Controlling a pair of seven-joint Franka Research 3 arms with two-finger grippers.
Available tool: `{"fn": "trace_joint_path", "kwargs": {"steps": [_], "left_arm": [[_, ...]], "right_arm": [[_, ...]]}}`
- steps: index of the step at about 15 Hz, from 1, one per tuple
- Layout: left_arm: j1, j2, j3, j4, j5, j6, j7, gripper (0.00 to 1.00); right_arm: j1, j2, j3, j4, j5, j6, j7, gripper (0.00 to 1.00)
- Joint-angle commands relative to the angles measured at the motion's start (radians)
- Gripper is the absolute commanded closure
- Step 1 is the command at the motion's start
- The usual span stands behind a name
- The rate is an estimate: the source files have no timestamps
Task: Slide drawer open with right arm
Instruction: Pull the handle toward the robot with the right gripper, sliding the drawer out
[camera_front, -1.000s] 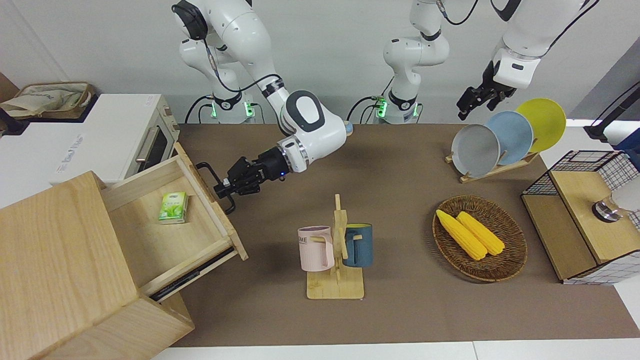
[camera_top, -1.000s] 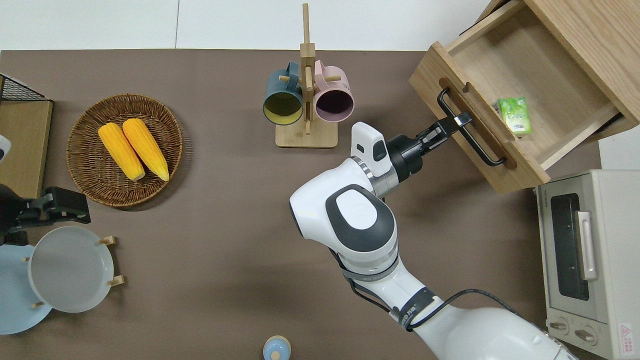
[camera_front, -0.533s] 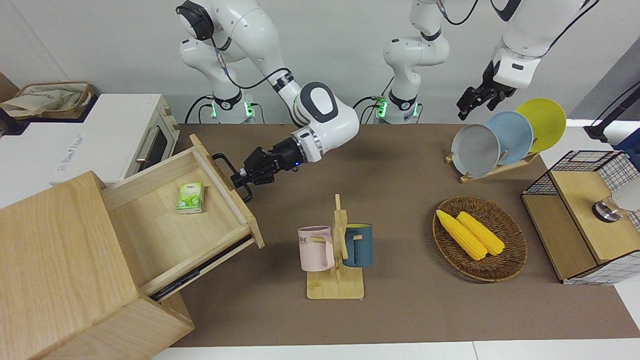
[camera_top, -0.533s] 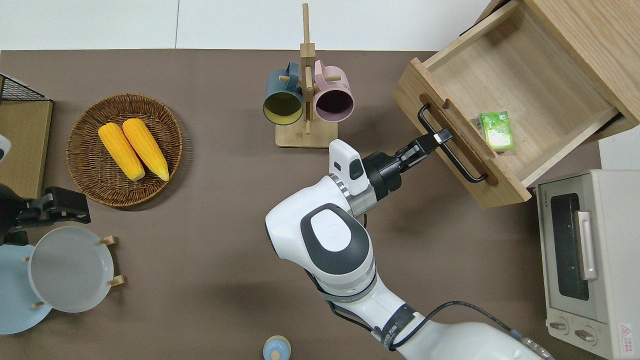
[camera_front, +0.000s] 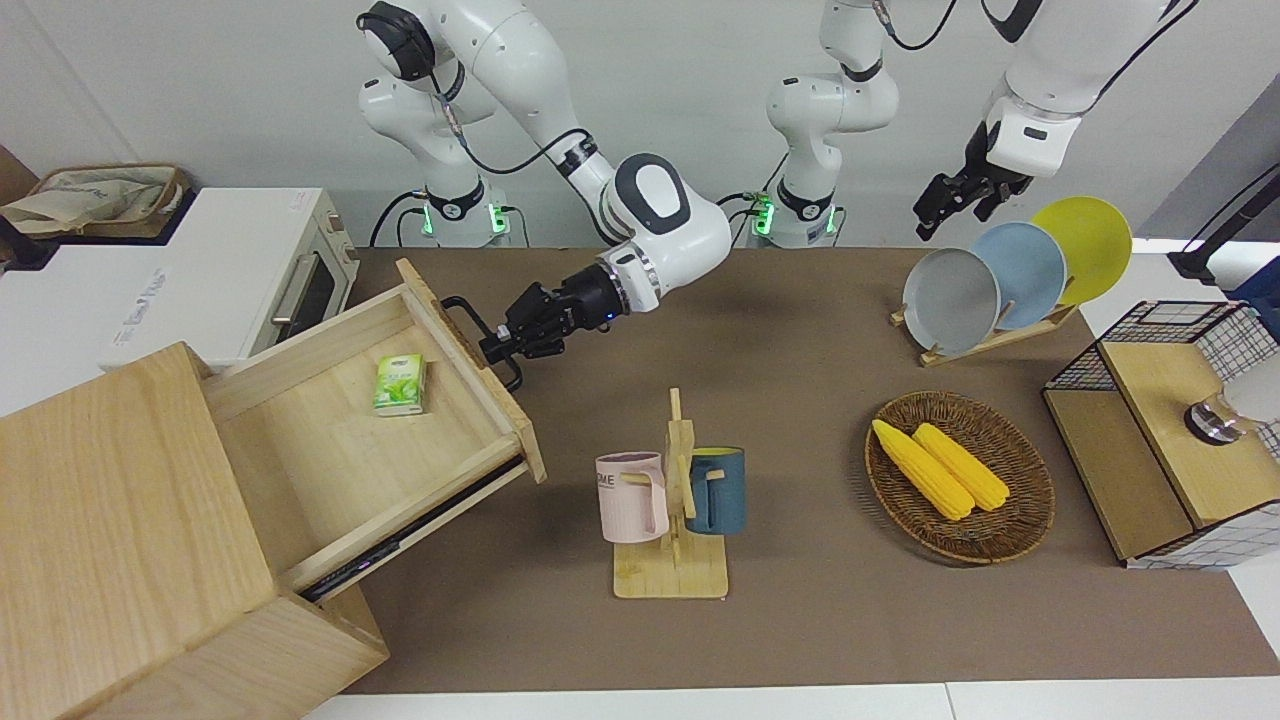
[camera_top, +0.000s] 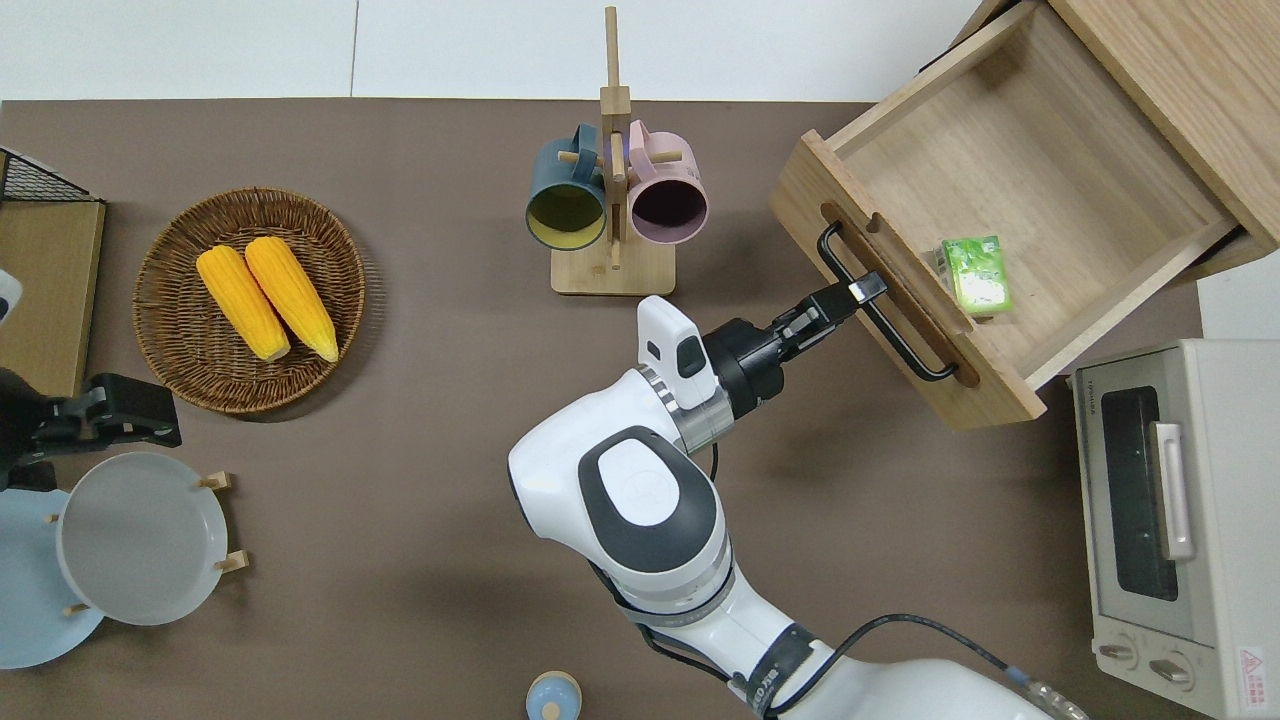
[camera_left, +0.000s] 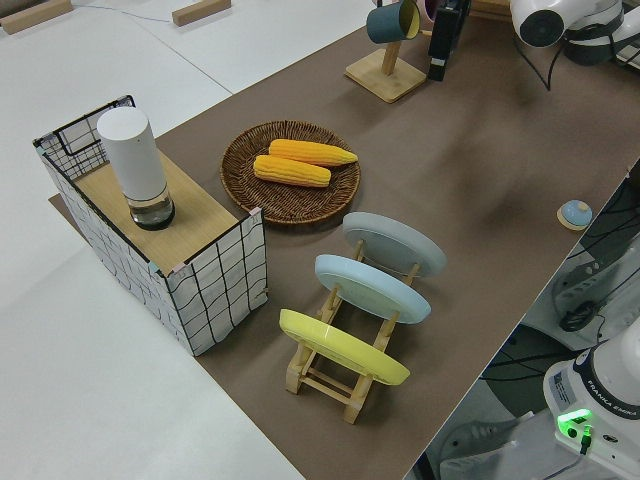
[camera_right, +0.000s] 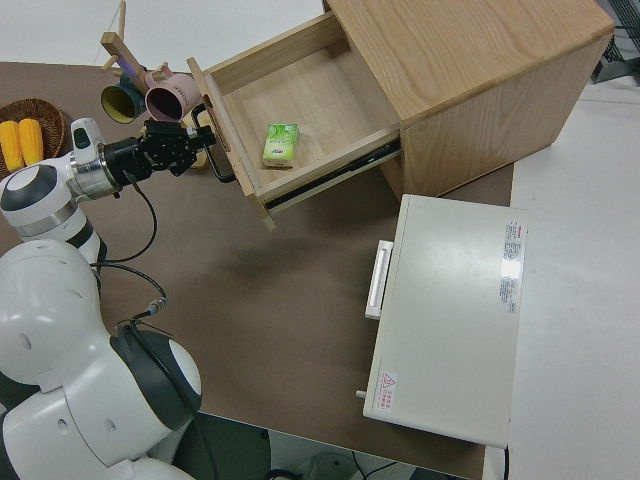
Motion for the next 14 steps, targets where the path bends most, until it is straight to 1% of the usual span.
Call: {"fn": "trace_joint_path", "kwargs": {"steps": [1, 4, 5, 6, 7, 8, 9, 11, 12, 14], "left_arm": [[-0.004, -0.008, 0.006, 0.0, -0.005, -0.002, 0.009, 0.01], [-0.004, -0.008, 0.006, 0.0, -0.005, -0.002, 0.009, 0.01], [-0.004, -0.008, 0.006, 0.0, -0.005, -0.002, 0.009, 0.01], [-0.004, -0.008, 0.006, 0.0, -0.005, -0.002, 0.009, 0.01], [-0.004, -0.008, 0.006, 0.0, -0.005, -0.002, 0.009, 0.01], [-0.004, -0.008, 0.006, 0.0, -0.005, -0.002, 0.009, 0.01], [-0.004, -0.008, 0.006, 0.0, -0.005, -0.002, 0.009, 0.01], [-0.004, -0.008, 0.006, 0.0, -0.005, -0.002, 0.009, 0.01], [-0.004, -0.008, 0.006, 0.0, -0.005, -0.002, 0.009, 0.01], [-0.004, -0.008, 0.006, 0.0, -0.005, -0.002, 0.011, 0.01]], "right_arm": [[0.022, -0.037, 0.005, 0.021, -0.012, -0.09, -0.11, 0.863], [0.022, -0.037, 0.017, 0.021, -0.012, -0.102, -0.11, 0.821], [0.022, -0.037, 0.019, 0.021, -0.012, -0.102, -0.11, 0.792], [0.022, -0.037, 0.019, 0.021, -0.011, -0.104, -0.11, 0.742], [0.022, -0.037, 0.02, 0.021, -0.012, -0.107, -0.11, 0.638], [0.022, -0.037, 0.02, 0.021, -0.012, -0.107, -0.11, 0.465], [0.022, -0.037, 0.017, 0.021, -0.014, -0.105, -0.108, 0.339], [0.022, -0.037, 0.012, 0.021, -0.024, -0.101, -0.11, 0.05], [0.02, -0.036, 0.012, 0.02, -0.024, -0.101, -0.111, 0.024], [0.02, -0.037, 0.014, 0.02, -0.021, -0.099, -0.111, 0.019]]}}
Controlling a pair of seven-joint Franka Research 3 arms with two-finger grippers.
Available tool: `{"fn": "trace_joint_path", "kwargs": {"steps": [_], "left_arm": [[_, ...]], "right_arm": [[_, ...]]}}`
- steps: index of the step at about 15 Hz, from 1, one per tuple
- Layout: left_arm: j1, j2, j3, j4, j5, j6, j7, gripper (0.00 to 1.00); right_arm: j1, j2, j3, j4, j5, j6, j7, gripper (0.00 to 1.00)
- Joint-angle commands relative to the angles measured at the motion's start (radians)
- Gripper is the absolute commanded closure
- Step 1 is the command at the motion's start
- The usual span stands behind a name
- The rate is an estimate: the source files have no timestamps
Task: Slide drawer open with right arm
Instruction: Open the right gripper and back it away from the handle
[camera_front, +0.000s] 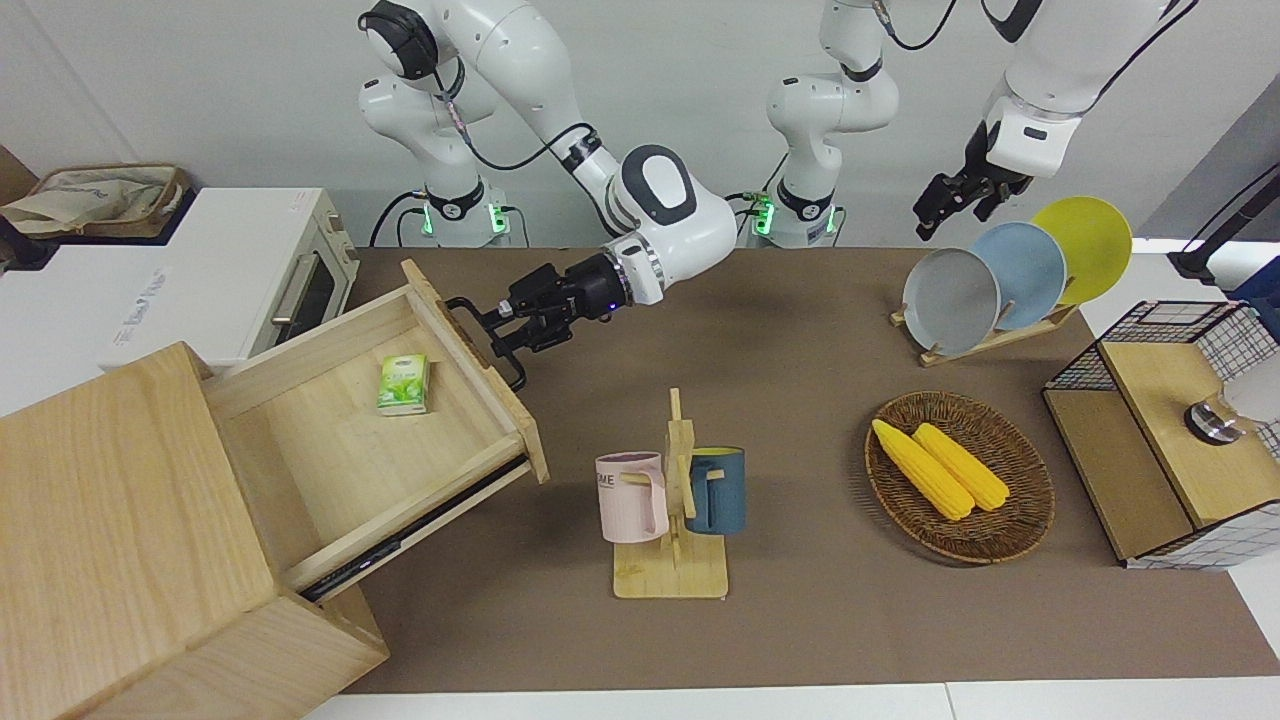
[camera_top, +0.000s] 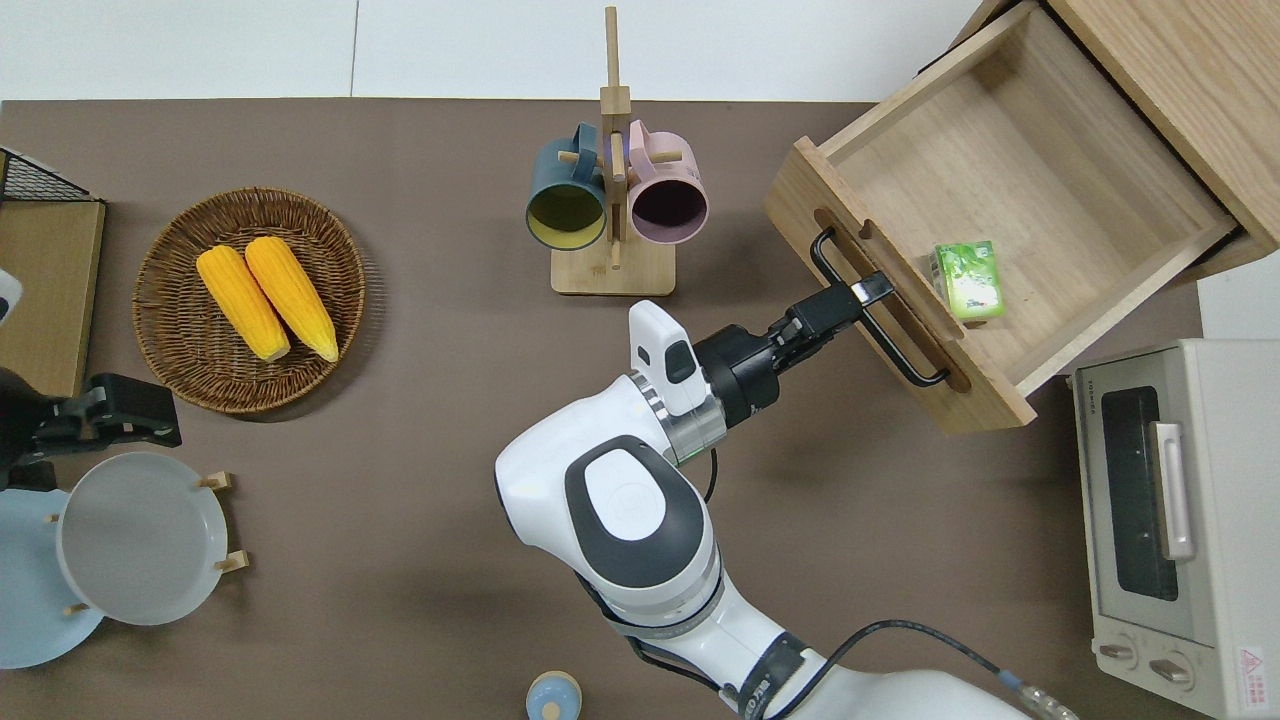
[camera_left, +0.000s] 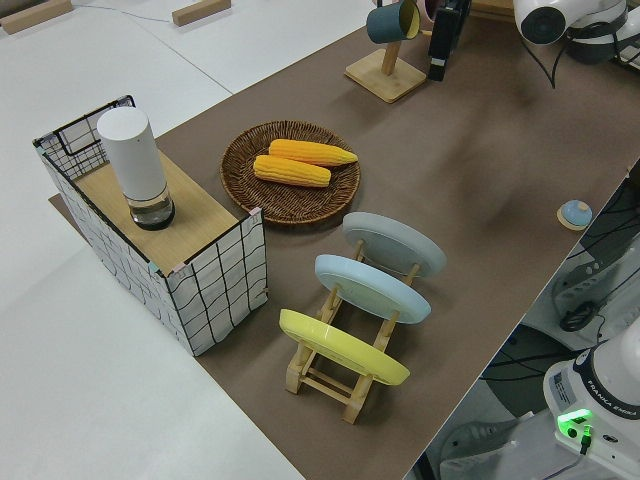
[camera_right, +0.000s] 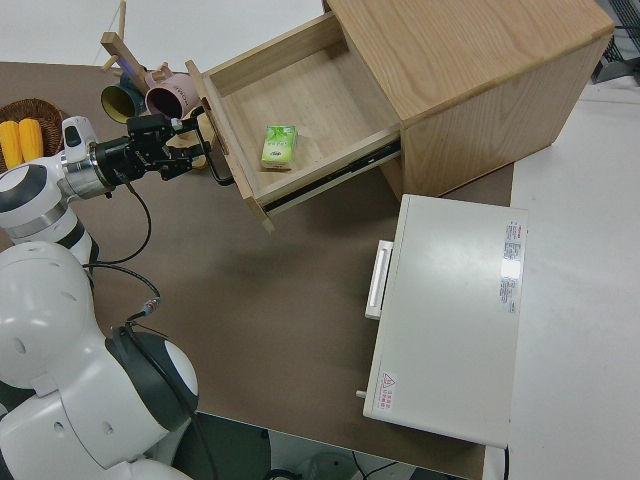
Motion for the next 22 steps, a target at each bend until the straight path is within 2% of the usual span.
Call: {"fn": "trace_joint_path", "kwargs": {"steps": [1, 4, 18, 20, 22], "left_arm": [[-0.004, -0.008, 0.006, 0.0, -0.005, -0.002, 0.009, 0.01], [-0.004, -0.008, 0.006, 0.0, -0.005, -0.002, 0.011, 0.01], [-0.004, -0.008, 0.006, 0.0, -0.005, -0.002, 0.009, 0.01], [-0.004, -0.008, 0.006, 0.0, -0.005, -0.002, 0.009, 0.01], [-0.004, -0.008, 0.006, 0.0, -0.005, -0.002, 0.009, 0.01]], "right_arm": [[0.011, -0.031, 0.005, 0.002, -0.012, -0.043, -0.049, 0.019], [0.014, -0.03, 0.01, 0.0, -0.007, -0.046, -0.051, 0.017], [0.142, -0.031, 0.004, 0.002, 0.126, -0.115, -0.04, 0.017], [0.143, -0.053, 0.002, 0.002, 0.181, -0.1, -0.035, 0.017], [0.143, -0.085, -0.013, 0.003, 0.258, -0.057, -0.037, 0.017]]}}
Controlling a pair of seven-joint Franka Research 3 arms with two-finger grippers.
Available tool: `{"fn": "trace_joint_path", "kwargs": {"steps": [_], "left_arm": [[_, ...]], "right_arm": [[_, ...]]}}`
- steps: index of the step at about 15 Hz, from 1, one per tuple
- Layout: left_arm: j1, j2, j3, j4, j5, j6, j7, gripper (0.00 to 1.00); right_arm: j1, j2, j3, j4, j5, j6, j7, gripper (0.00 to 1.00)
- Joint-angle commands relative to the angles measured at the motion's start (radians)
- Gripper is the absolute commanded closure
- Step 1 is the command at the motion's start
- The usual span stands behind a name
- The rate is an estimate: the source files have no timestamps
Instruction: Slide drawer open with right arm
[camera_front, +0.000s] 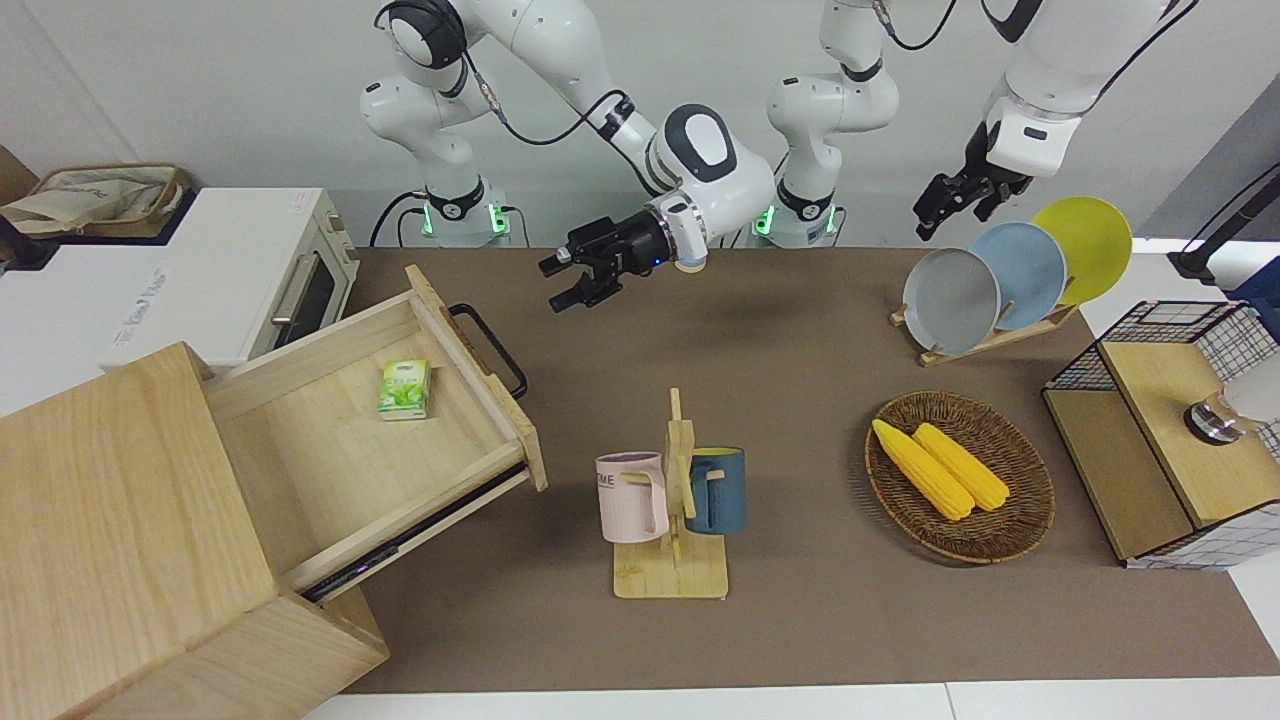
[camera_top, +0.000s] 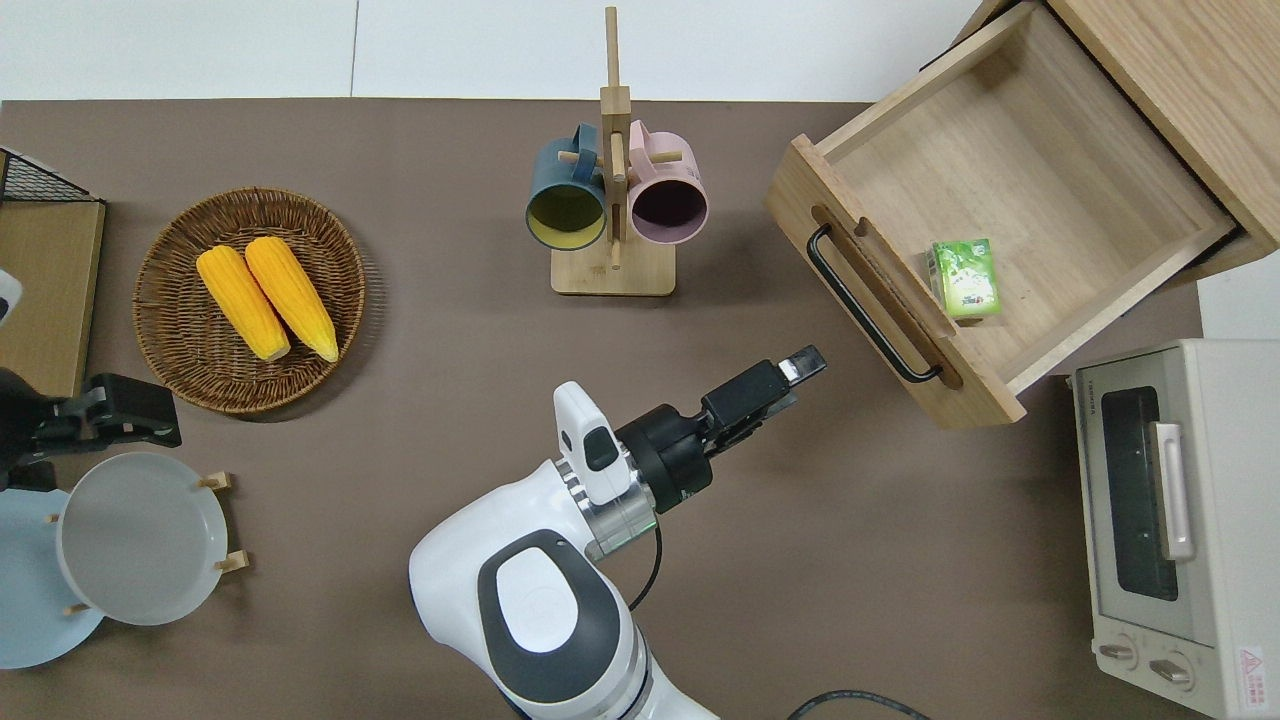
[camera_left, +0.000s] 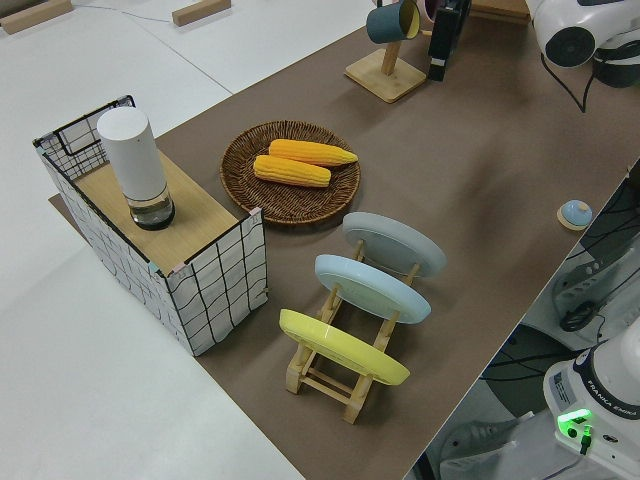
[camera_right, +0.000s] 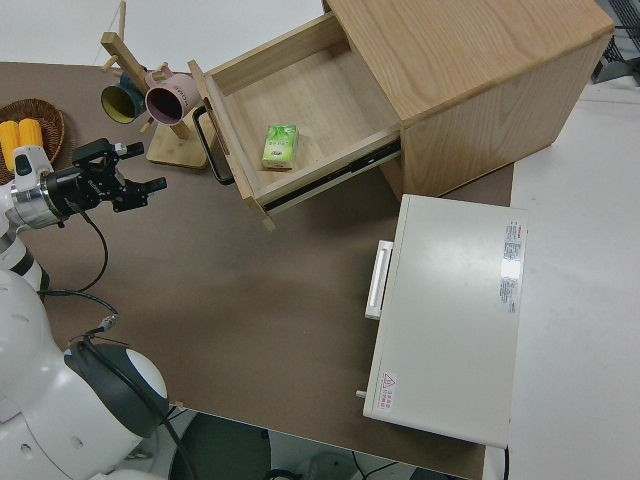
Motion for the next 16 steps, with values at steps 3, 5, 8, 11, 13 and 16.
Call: {"fn": "trace_joint_path", "kwargs": {"steps": [3, 5, 8, 11, 13, 16], "left_arm": [[-0.004, -0.008, 0.006, 0.0, -0.005, -0.002, 0.009, 0.01], [-0.004, -0.008, 0.006, 0.0, -0.005, -0.002, 0.009, 0.01], [-0.004, -0.008, 0.006, 0.0, -0.005, -0.002, 0.011, 0.01], [-0.004, -0.008, 0.006, 0.0, -0.005, -0.002, 0.011, 0.01], [-0.004, -0.008, 0.006, 0.0, -0.005, -0.002, 0.009, 0.01], [-0.004, -0.008, 0.006, 0.0, -0.005, -0.002, 0.009, 0.01]], "right_arm": [[-0.009, -0.118, -0.04, -0.001, 0.214, 0.125, -0.006, 0.017], [-0.026, -0.17, -0.054, 0.0, 0.332, 0.182, -0.009, 0.017], [-0.108, -0.312, -0.126, 0.0, 0.648, 0.325, -0.019, 0.017], [-0.215, -0.375, -0.124, -0.003, 0.832, 0.342, -0.026, 0.017], [-0.298, -0.42, -0.123, -0.006, 0.964, 0.356, -0.073, 0.017], [-0.439, -0.48, -0.124, -0.007, 1.162, 0.371, -0.174, 0.017]]}}
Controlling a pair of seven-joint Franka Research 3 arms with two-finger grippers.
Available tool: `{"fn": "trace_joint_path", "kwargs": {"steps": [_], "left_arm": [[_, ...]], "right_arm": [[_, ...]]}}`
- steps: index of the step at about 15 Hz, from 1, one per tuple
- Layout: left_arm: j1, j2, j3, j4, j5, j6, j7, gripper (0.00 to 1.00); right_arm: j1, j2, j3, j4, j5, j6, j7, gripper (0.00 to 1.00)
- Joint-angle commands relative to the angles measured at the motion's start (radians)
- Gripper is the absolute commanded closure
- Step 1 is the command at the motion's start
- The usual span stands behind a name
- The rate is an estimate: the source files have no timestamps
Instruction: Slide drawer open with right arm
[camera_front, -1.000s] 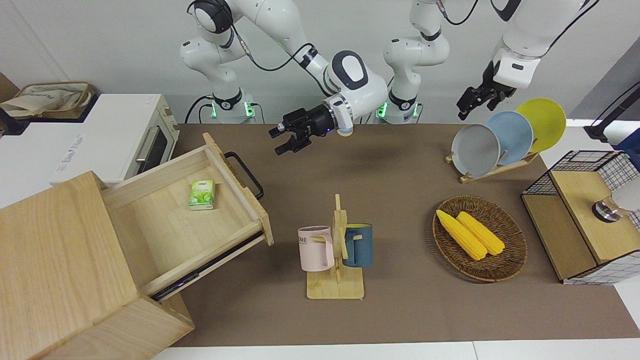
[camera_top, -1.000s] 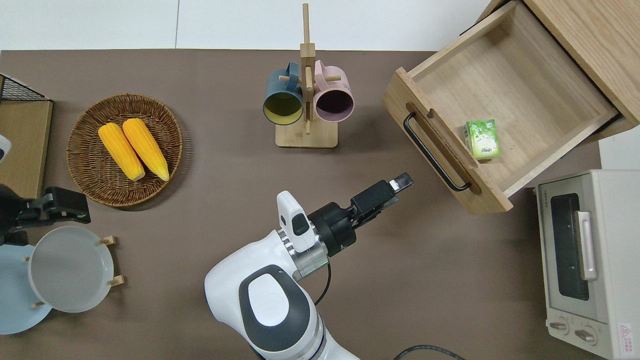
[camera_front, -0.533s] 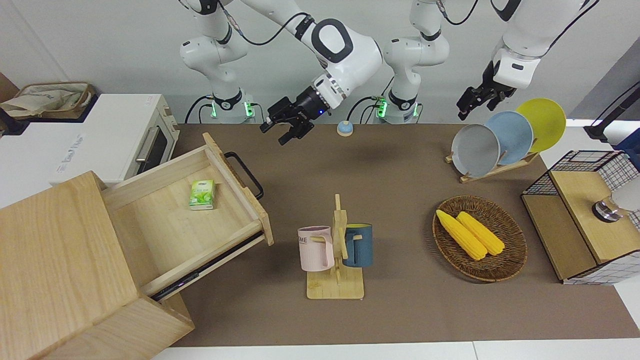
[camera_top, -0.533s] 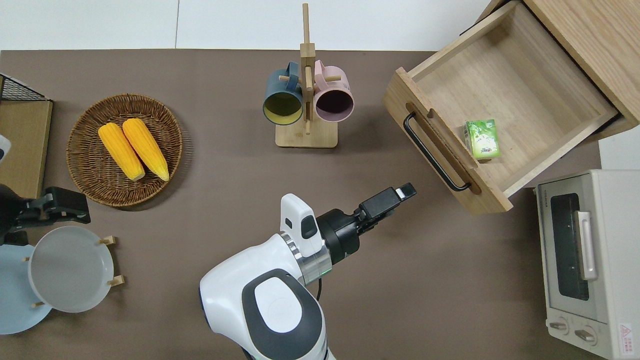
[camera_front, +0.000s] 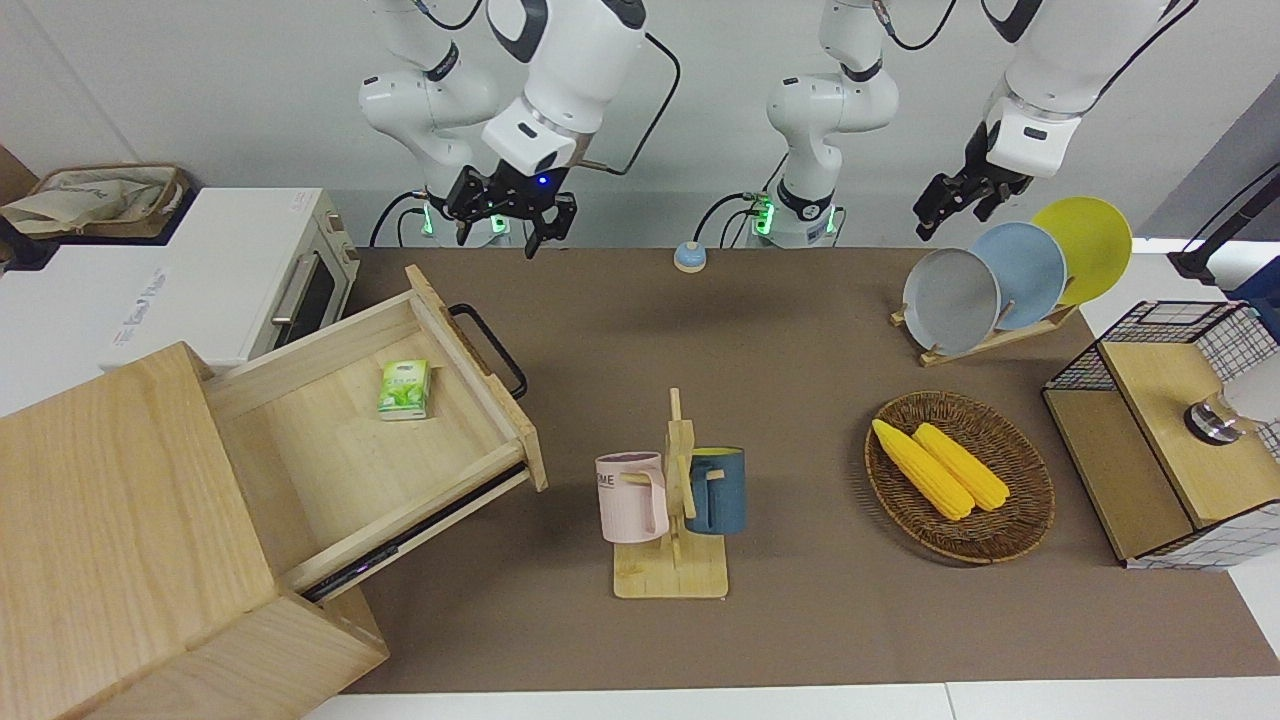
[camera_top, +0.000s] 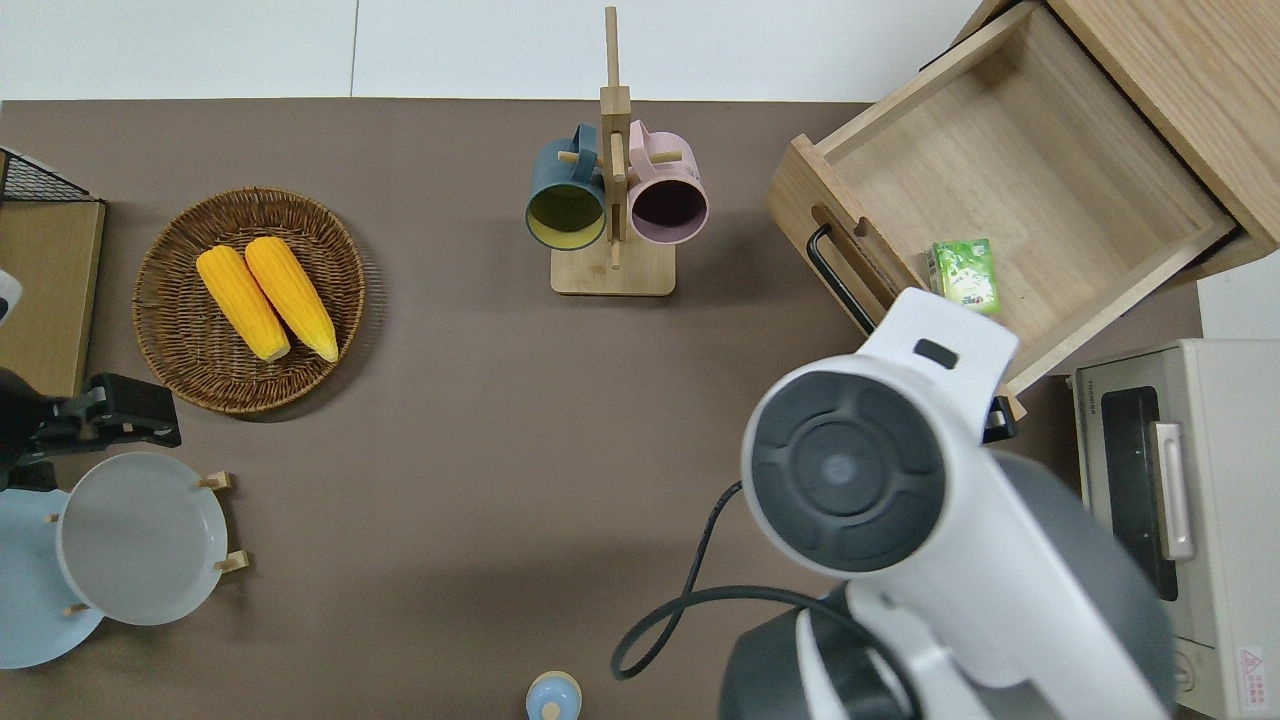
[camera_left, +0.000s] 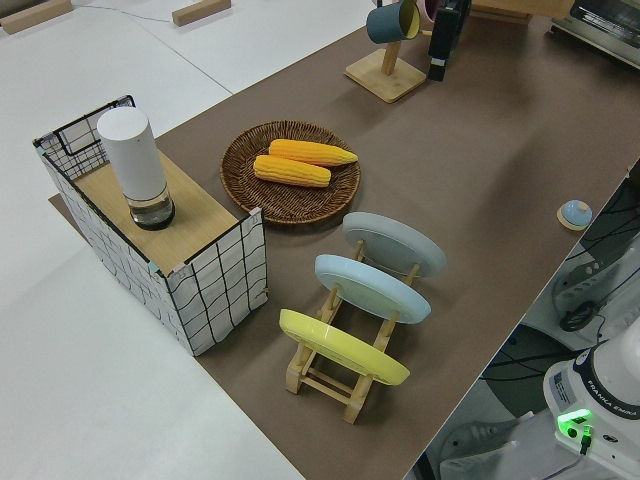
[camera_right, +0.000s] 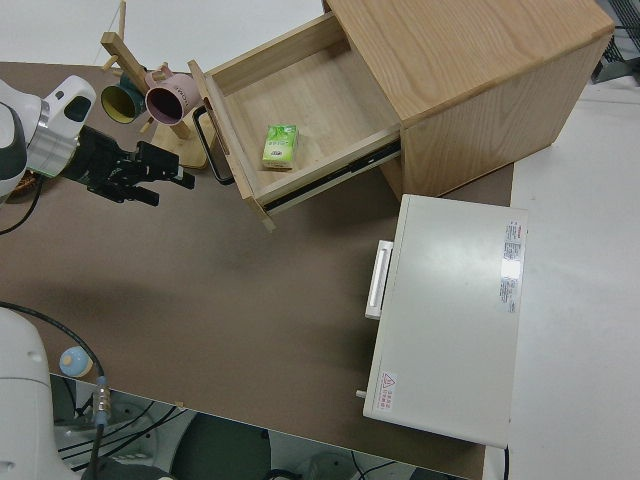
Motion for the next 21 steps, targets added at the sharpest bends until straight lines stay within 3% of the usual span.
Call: {"fn": "trace_joint_path", "kwargs": {"steps": [1, 5, 13, 17, 21], "left_arm": [[-0.004, -0.008, 0.006, 0.0, -0.005, -0.002, 0.009, 0.01], [-0.004, -0.008, 0.006, 0.0, -0.005, -0.002, 0.009, 0.01], [-0.004, -0.008, 0.006, 0.0, -0.005, -0.002, 0.011, 0.01], [-0.004, -0.008, 0.006, 0.0, -0.005, -0.002, 0.011, 0.01], [-0.004, -0.008, 0.006, 0.0, -0.005, -0.002, 0.011, 0.01]], "right_arm": [[-0.174, -0.083, 0.012, -0.028, 0.204, 0.037, -0.13, 0.017], [-0.319, -0.121, 0.012, -0.033, 0.35, 0.054, -0.237, 0.017], [-0.486, -0.132, 0.009, -0.054, 0.482, 0.101, -0.305, 0.017], [-0.506, -0.131, -0.02, -0.057, 0.495, 0.106, -0.305, 0.017], [-0.503, -0.129, -0.02, -0.054, 0.475, 0.103, -0.294, 0.017]]}}
